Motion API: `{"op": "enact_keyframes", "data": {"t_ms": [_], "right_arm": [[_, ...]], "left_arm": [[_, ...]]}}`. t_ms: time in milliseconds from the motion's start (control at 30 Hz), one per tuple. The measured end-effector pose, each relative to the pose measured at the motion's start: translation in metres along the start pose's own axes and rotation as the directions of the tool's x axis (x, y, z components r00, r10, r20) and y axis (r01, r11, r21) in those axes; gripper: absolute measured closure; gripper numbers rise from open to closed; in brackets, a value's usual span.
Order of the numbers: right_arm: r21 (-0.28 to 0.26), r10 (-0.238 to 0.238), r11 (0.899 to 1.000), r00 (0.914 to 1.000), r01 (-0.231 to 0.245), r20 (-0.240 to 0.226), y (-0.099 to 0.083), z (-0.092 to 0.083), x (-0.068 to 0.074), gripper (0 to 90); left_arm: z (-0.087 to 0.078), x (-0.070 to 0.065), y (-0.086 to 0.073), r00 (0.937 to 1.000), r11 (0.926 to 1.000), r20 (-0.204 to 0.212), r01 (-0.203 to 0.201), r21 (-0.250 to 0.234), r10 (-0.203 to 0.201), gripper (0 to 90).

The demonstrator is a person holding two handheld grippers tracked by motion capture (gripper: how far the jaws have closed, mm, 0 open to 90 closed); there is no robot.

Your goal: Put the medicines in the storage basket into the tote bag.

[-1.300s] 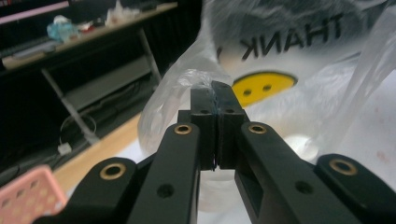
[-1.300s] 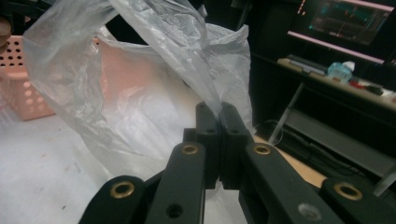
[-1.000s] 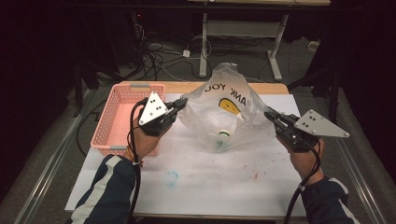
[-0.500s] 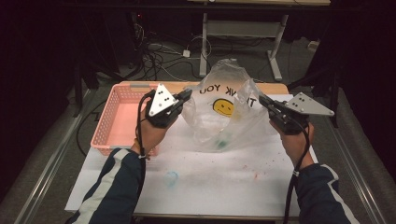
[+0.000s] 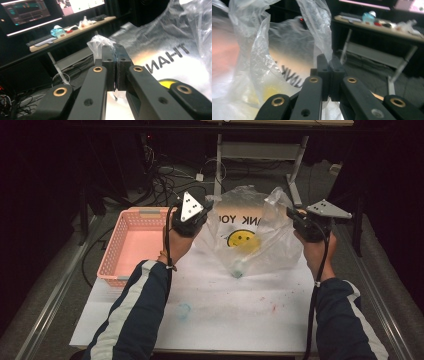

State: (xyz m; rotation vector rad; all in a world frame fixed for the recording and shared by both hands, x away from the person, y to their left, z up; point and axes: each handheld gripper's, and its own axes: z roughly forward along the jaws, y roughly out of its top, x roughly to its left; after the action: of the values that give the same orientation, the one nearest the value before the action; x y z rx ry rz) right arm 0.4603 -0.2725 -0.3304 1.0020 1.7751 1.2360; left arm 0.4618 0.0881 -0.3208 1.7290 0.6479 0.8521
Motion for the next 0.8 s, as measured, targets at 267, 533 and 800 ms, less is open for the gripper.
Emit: {"op": "enact_keyframes", "data": {"t_ms": [267, 533, 800], "right_arm": [[0.007, 0.015, 1.000, 0.9985, -0.016, 0.052, 0.020, 0.000, -0.024, 90.0], [-0.045, 0.005, 0.999, 0.9999, -0.006, -0.013, 0.055, -0.010, -0.020, 90.0], [-0.117, -0.004, 0.993, 0.9993, -0.001, -0.037, 0.091, -0.025, -0.011, 90.0]], "left_arm": [[-0.003, 0.018, 0.030, 0.9995, 0.9995, -0.030, -0.005, -0.030, 0.004, 86.6], [-0.009, 0.021, 0.054, 0.9991, 0.9983, -0.040, -0.014, -0.057, 0.012, 86.6], [-0.023, 0.029, 0.075, 0.9980, 0.9941, -0.063, -0.003, -0.108, -0.004, 86.6]]}}
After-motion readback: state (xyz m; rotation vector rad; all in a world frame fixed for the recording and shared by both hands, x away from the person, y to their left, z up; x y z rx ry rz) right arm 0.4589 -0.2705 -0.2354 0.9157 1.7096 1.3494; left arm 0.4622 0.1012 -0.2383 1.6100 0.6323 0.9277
